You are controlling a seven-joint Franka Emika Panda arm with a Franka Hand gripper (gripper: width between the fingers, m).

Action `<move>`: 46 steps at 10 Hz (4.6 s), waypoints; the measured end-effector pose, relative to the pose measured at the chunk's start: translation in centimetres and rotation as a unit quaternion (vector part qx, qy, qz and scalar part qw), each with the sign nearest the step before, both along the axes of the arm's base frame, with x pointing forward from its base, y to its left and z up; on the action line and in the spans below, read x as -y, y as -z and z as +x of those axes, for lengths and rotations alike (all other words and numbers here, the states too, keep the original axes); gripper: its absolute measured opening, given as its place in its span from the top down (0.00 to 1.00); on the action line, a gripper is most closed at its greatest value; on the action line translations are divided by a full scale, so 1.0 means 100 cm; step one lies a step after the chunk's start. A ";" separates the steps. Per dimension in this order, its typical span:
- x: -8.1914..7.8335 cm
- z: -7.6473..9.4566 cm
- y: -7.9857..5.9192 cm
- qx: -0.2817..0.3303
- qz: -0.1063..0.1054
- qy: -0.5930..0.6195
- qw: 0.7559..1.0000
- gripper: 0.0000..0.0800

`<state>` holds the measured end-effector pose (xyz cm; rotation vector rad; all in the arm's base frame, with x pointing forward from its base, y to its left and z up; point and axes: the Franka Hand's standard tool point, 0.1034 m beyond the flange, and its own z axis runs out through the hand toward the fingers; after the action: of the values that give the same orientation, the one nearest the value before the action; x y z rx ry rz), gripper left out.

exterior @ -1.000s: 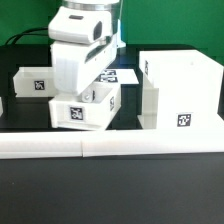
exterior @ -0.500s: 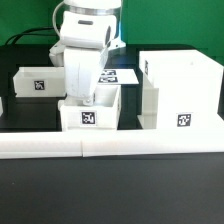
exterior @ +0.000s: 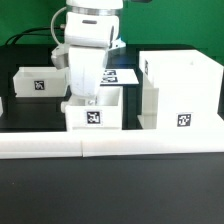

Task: Assemble drawer

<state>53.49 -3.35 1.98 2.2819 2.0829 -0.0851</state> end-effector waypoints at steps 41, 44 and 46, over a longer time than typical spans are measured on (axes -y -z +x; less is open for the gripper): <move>-0.039 0.009 0.011 0.008 0.002 -0.012 1.000 0.95; -0.039 0.006 0.012 0.007 0.001 -0.016 1.000 0.95; -0.040 0.007 0.011 0.006 -0.001 -0.022 1.000 0.95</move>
Offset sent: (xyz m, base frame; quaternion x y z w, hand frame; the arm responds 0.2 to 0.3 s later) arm 0.0000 0.0000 0.0000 0.0000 0.0000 0.0000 1.0000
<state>54.20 0.69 0.84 2.2289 2.1254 -0.0712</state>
